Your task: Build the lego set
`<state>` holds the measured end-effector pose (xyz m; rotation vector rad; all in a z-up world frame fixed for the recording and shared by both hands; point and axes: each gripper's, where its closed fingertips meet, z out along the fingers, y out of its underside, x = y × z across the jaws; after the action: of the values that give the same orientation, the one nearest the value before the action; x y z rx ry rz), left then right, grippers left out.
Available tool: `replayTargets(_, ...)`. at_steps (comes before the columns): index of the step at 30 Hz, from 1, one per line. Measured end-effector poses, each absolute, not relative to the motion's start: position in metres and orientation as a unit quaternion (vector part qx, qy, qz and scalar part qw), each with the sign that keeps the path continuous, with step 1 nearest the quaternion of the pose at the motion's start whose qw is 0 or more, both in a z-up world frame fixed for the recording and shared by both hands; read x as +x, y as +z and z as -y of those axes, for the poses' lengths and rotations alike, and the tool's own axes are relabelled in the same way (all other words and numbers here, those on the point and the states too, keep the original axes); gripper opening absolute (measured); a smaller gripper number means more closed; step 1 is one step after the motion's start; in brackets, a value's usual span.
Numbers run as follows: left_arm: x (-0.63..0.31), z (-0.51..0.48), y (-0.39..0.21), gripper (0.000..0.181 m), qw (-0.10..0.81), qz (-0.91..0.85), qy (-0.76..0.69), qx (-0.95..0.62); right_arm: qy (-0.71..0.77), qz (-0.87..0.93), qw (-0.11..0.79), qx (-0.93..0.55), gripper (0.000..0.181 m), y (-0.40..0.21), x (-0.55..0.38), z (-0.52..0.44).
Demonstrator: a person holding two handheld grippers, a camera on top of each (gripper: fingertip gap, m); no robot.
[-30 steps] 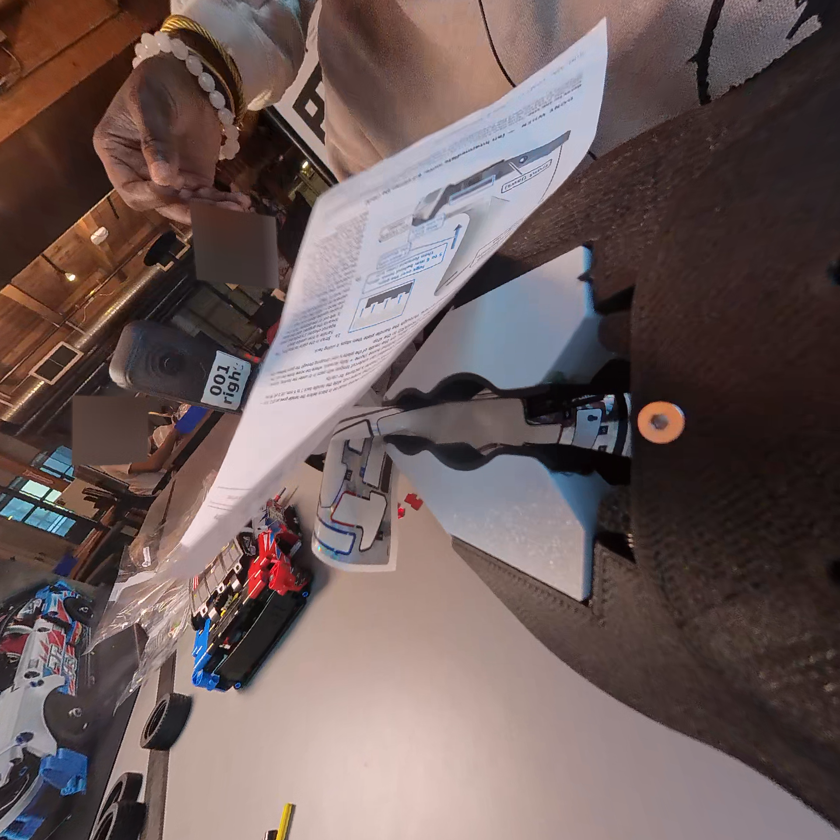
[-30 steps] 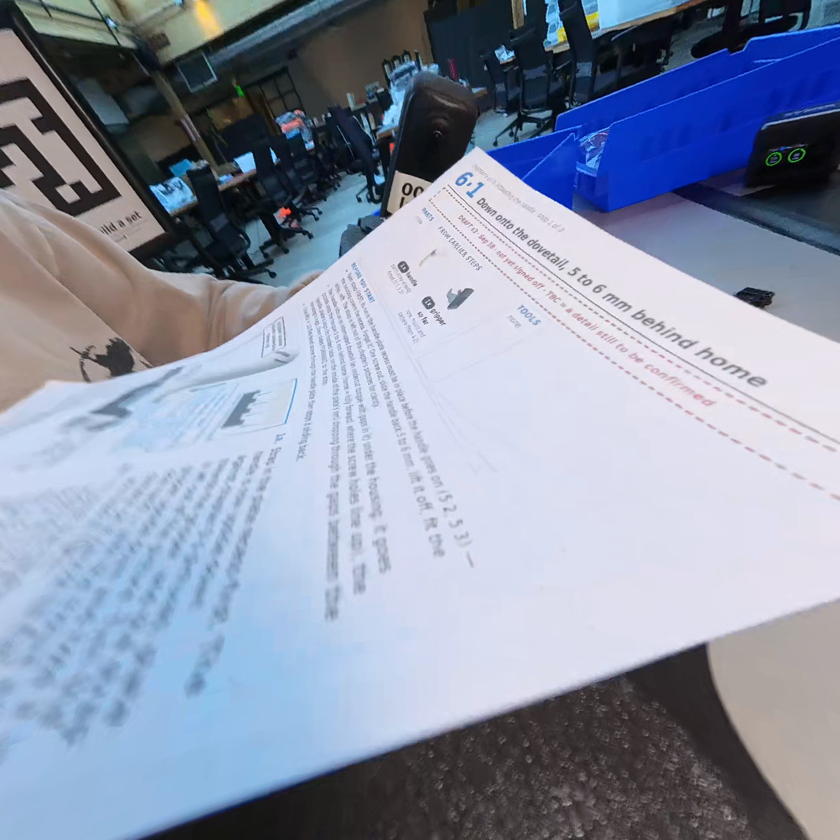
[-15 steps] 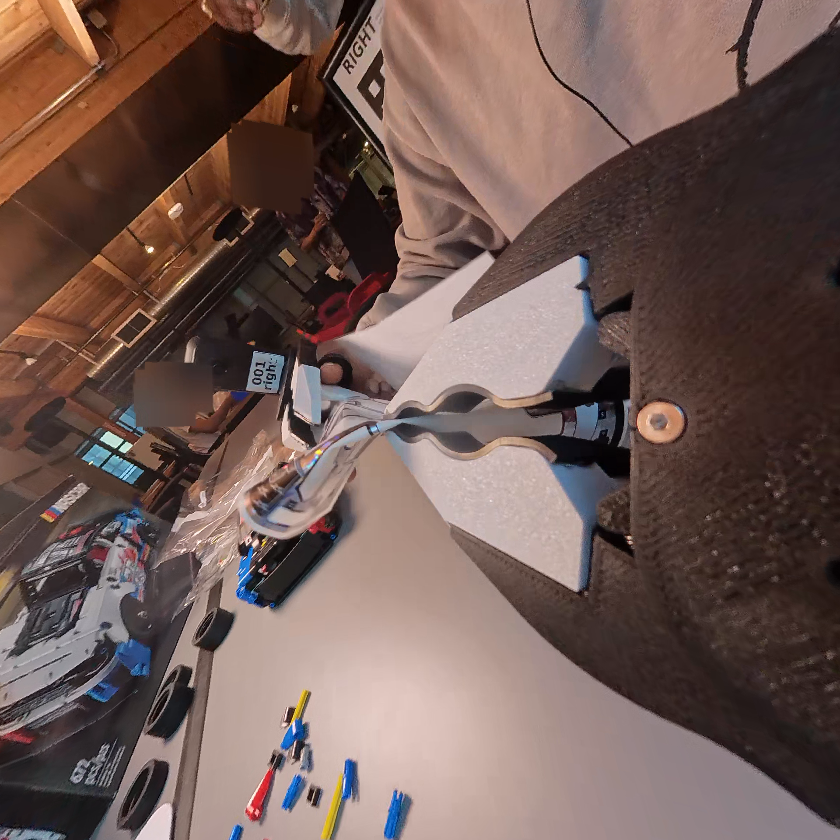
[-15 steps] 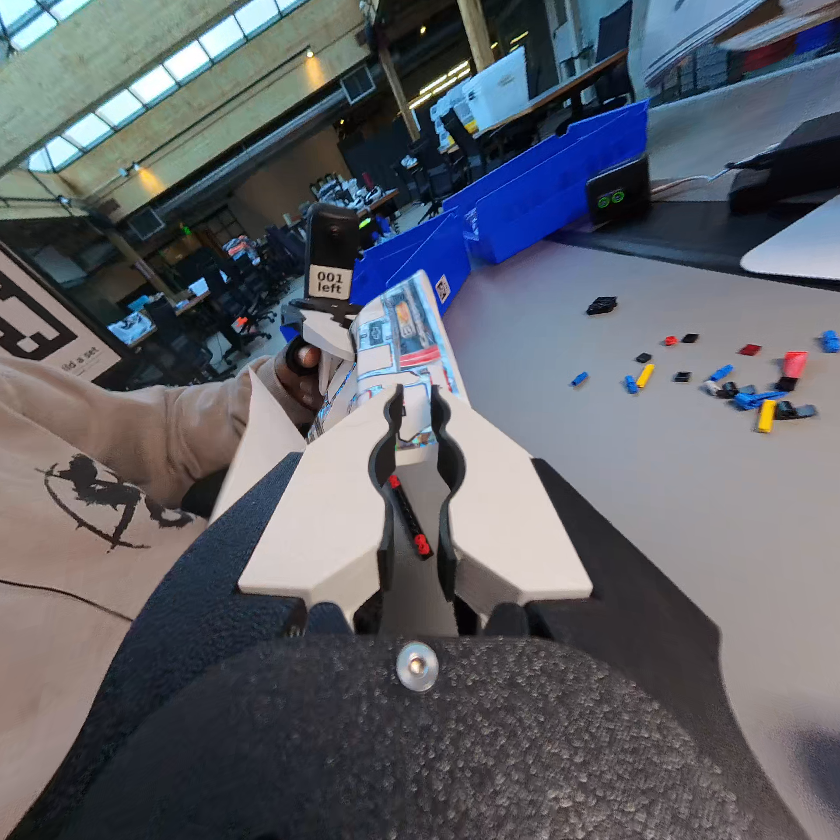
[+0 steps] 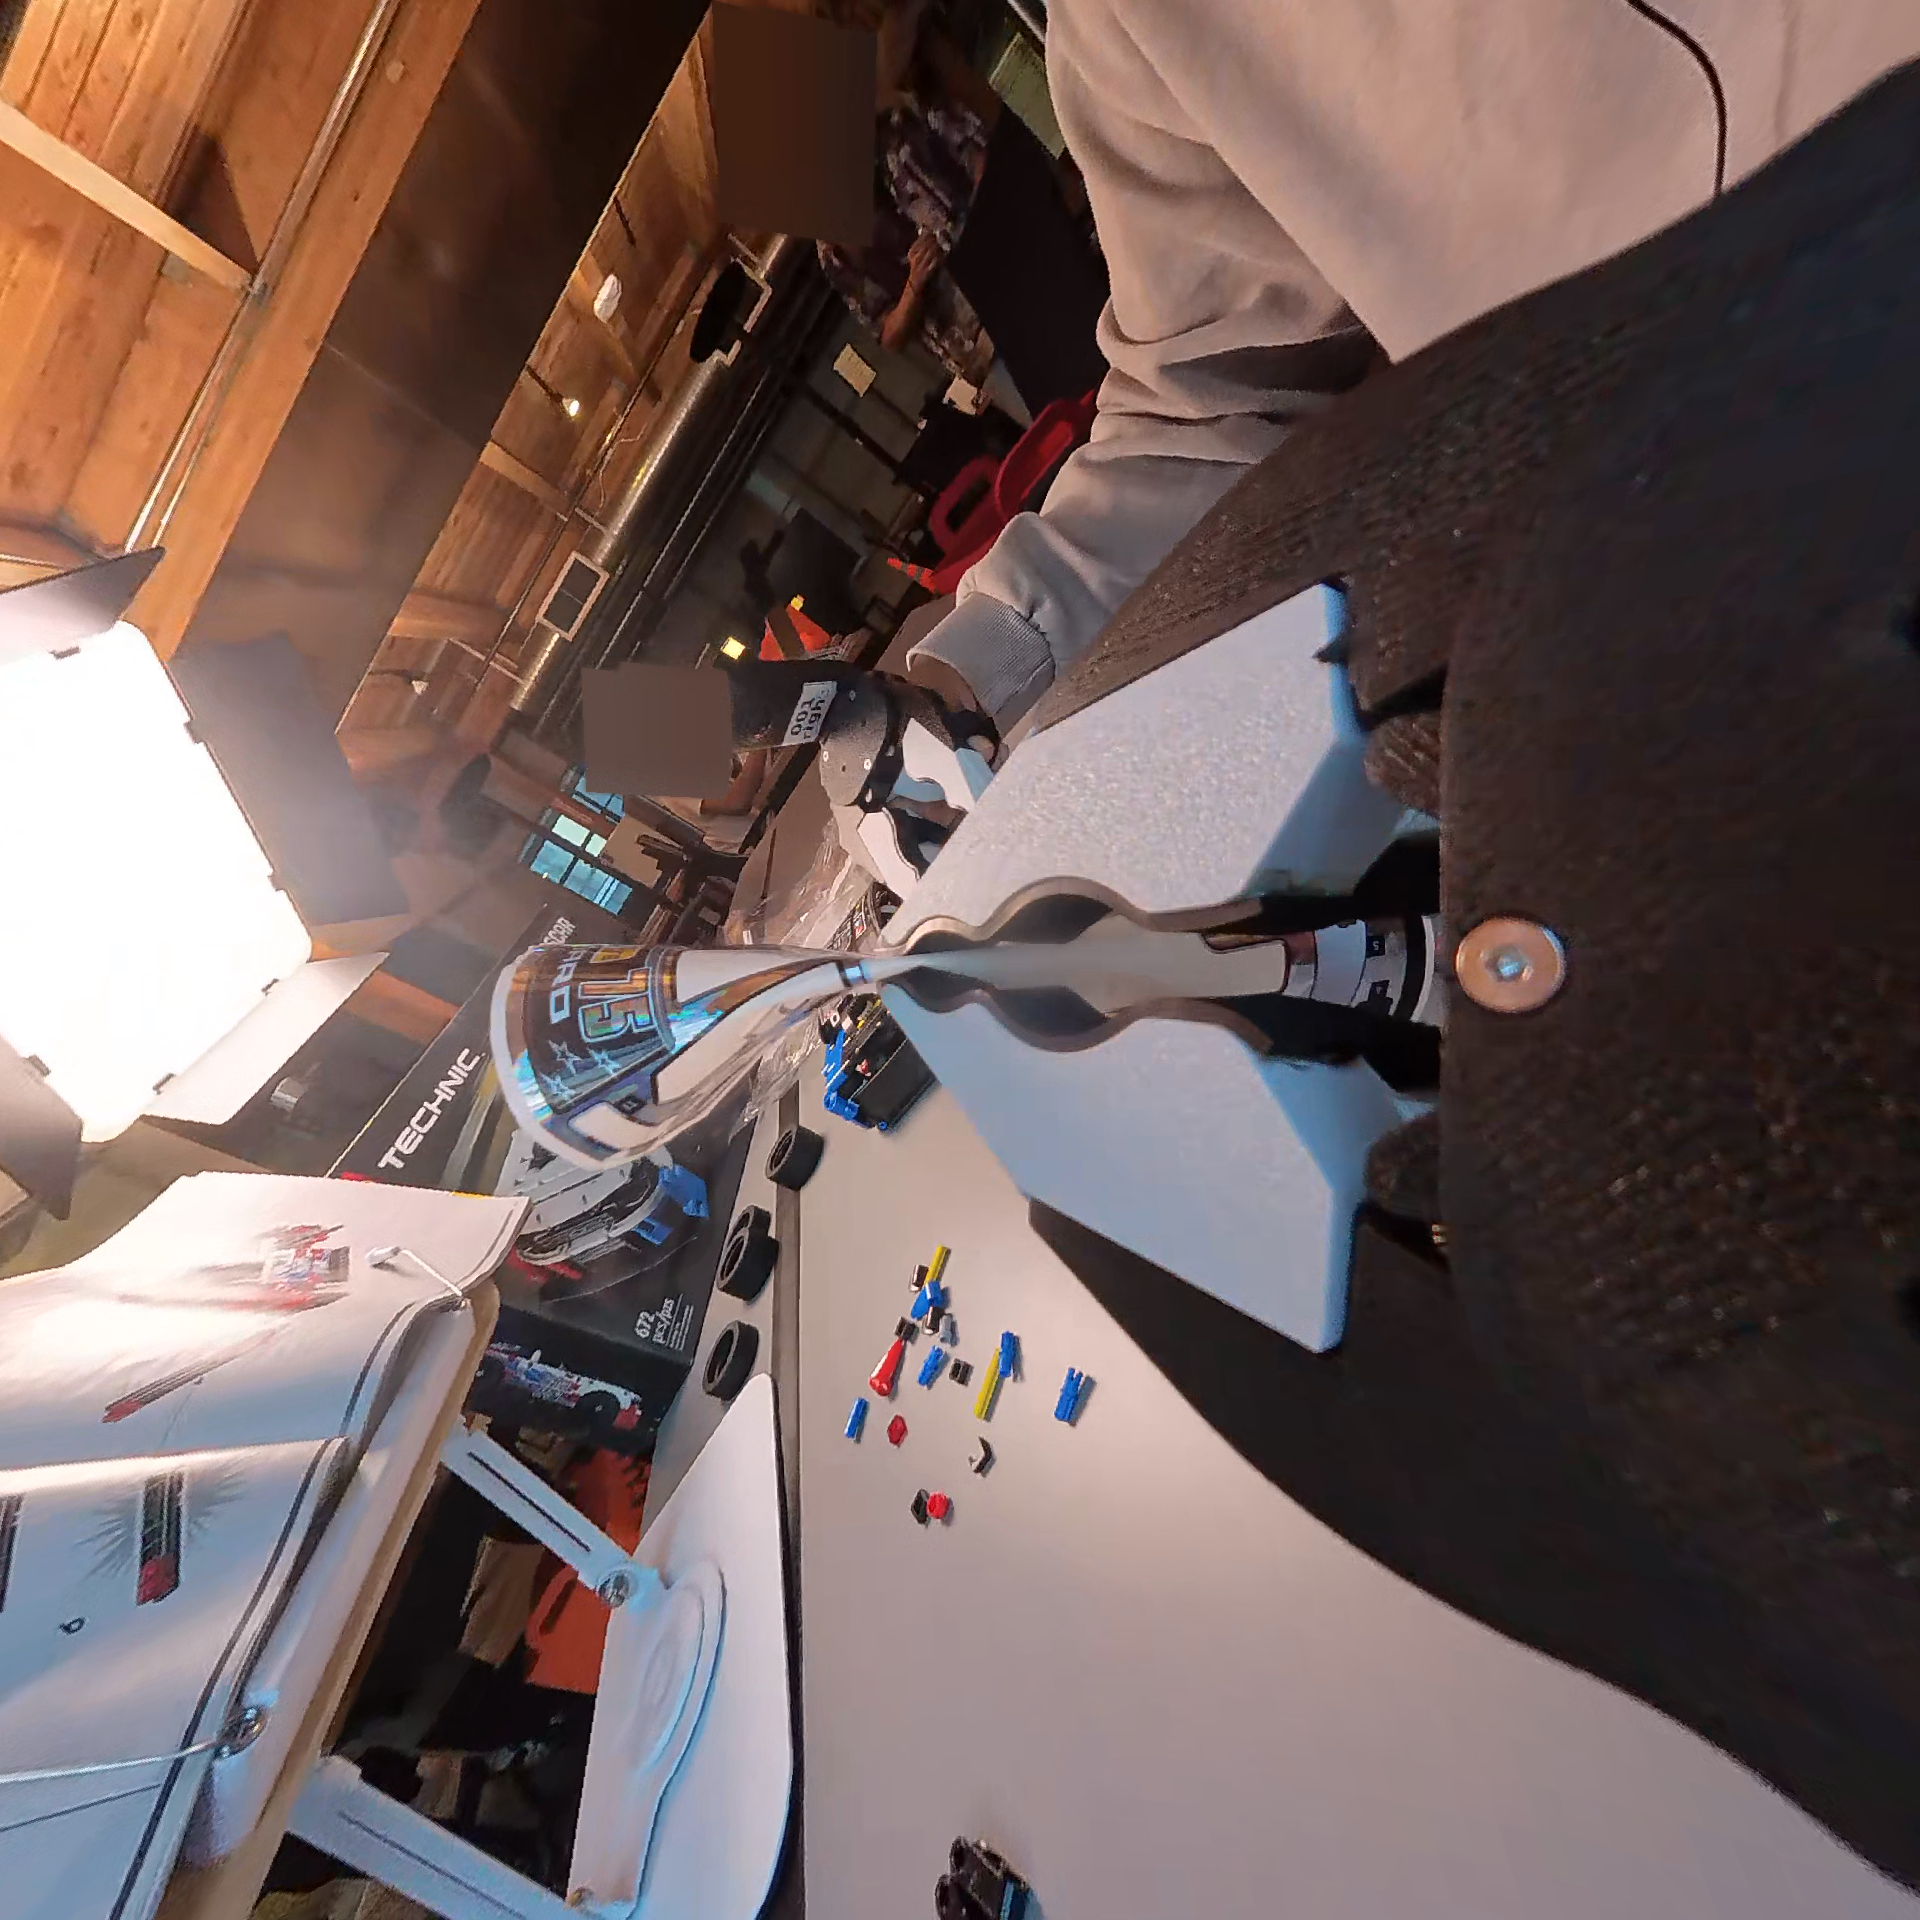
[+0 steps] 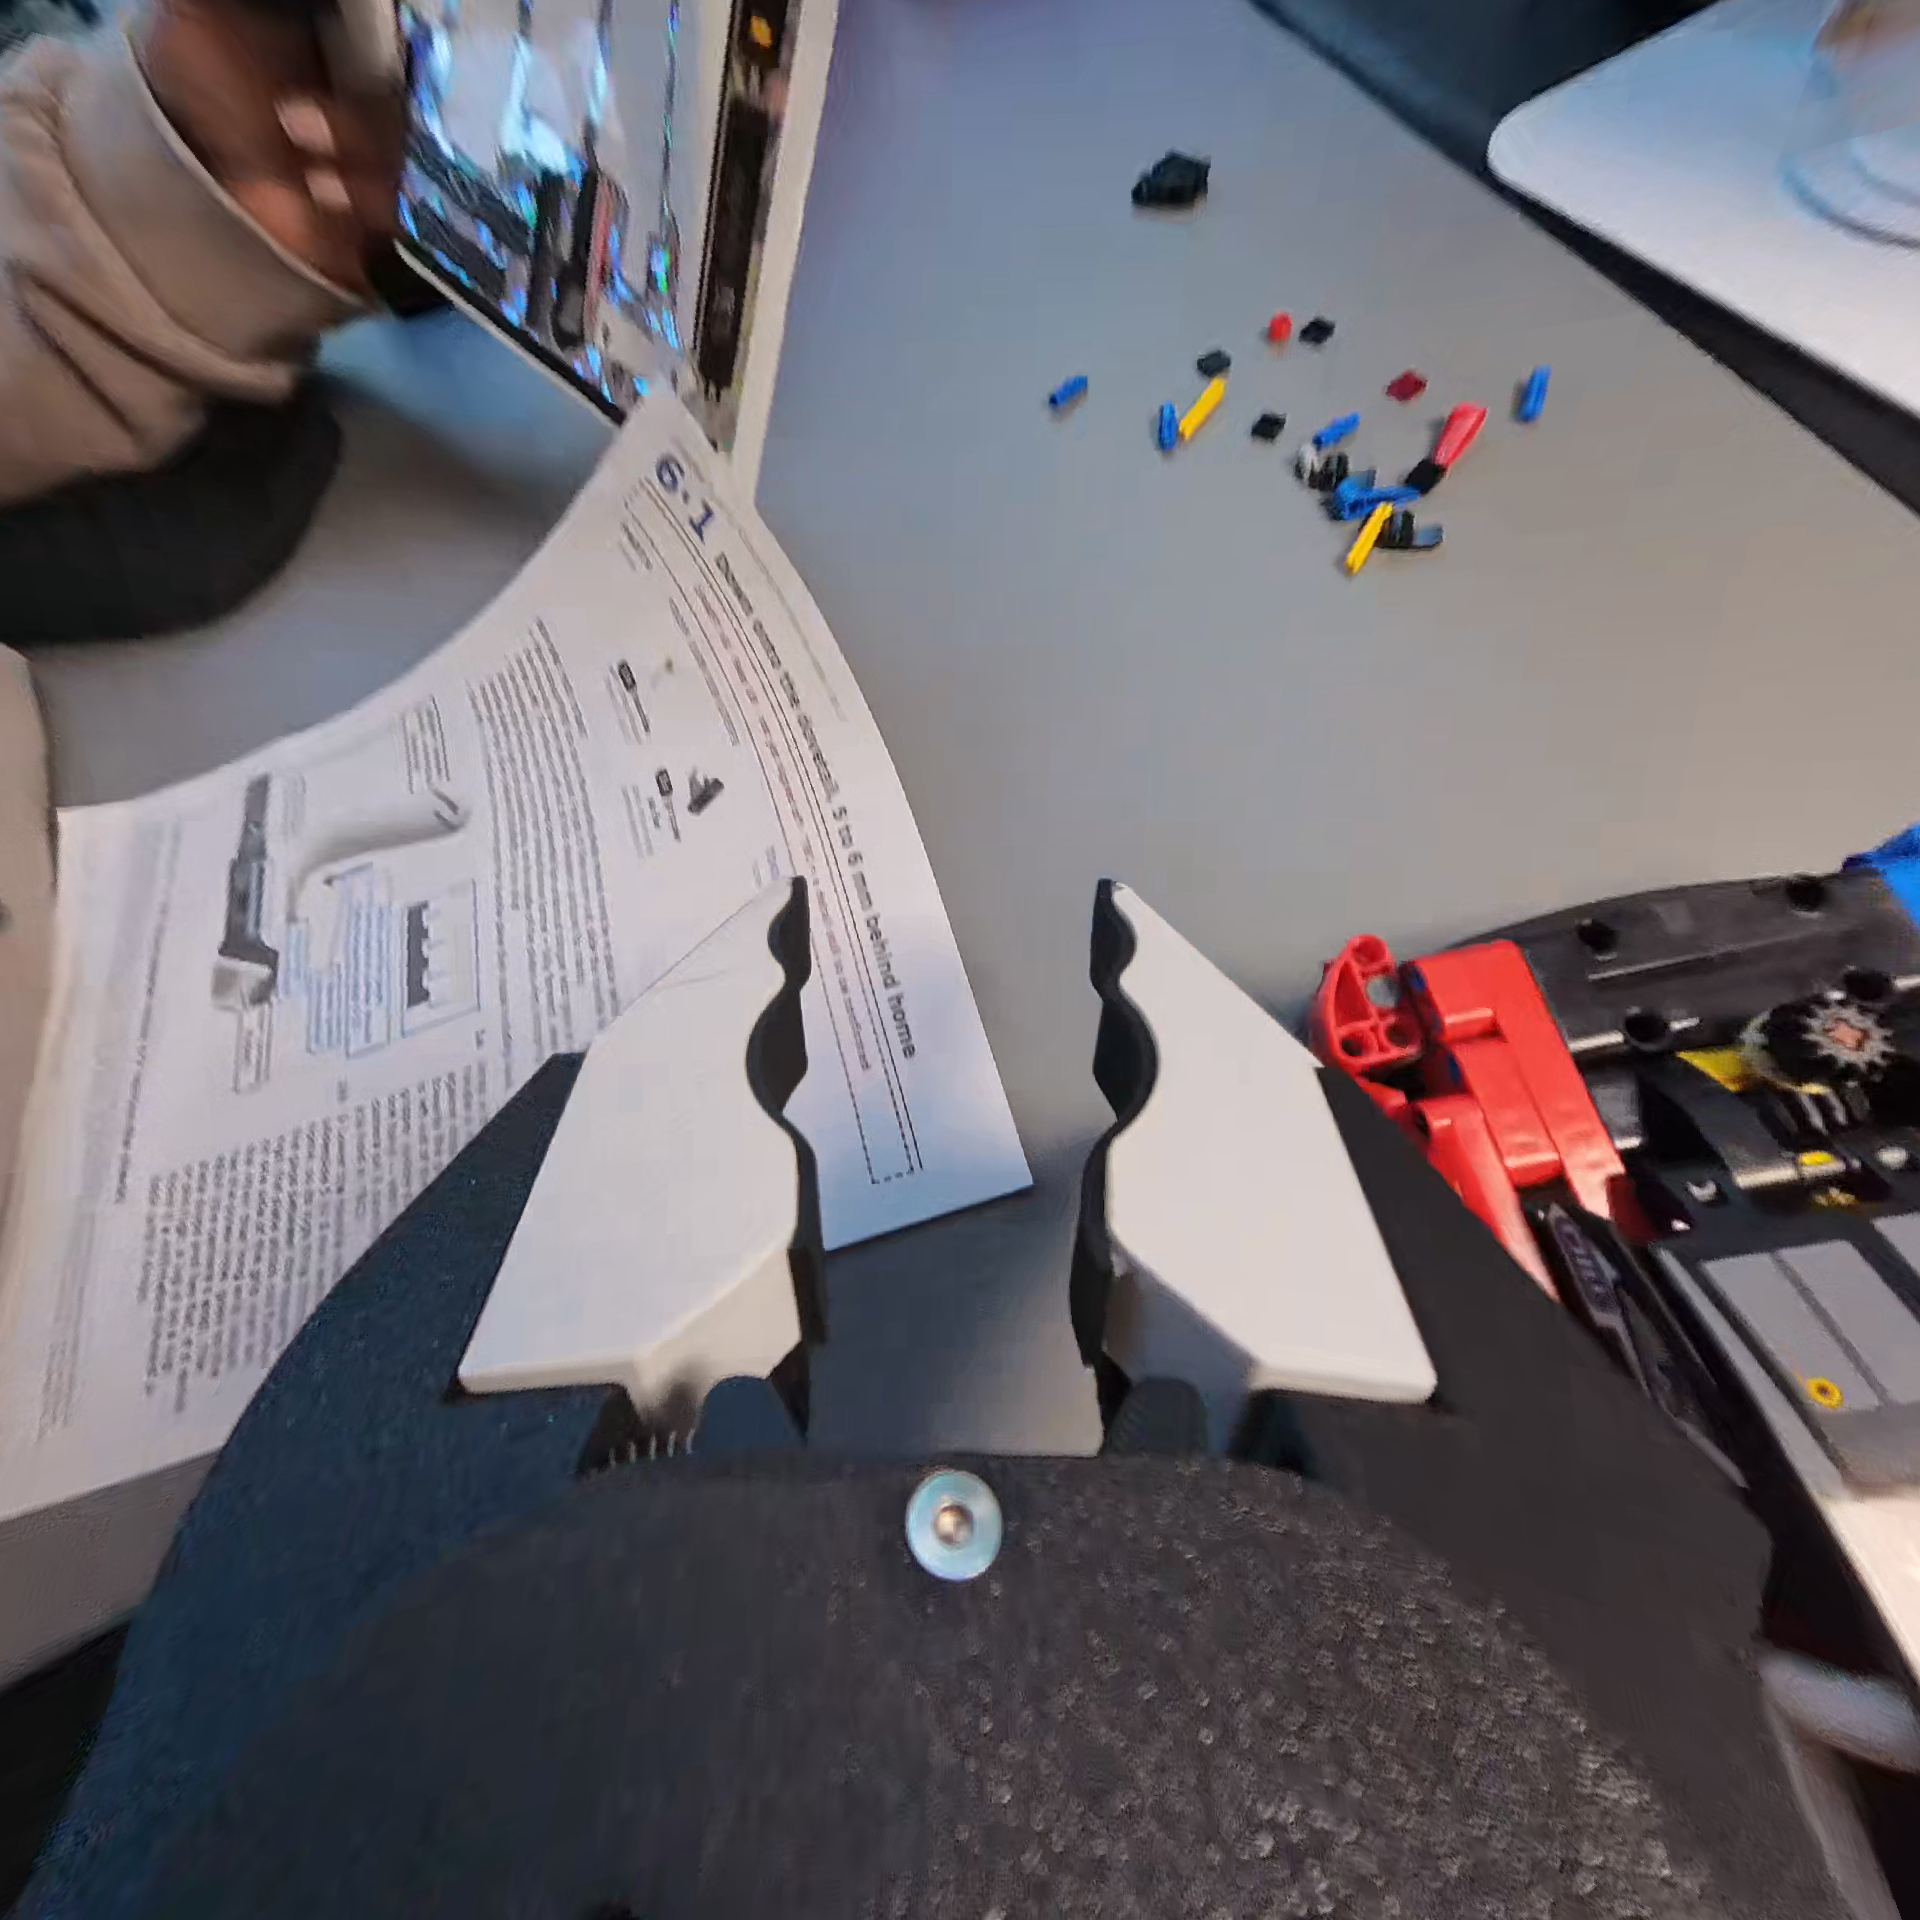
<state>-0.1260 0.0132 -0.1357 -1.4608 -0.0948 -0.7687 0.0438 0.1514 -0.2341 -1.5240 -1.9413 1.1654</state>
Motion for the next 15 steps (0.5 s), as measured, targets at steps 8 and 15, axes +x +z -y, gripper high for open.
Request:
replayTargets(8,-0.133,-0.009,-0.123,0.000,0.697,0.043,-0.351,-0.624,0.376,0.789,0.128,-0.469,0.050,-0.248,0.025,-0.116)
replayTargets(15,-0.148,-0.003,-0.114,0.000,0.723,0.057,-0.325,-0.607,0.363,0.841,0.002,-0.402,0.050,-0.266,-0.028,-0.079)
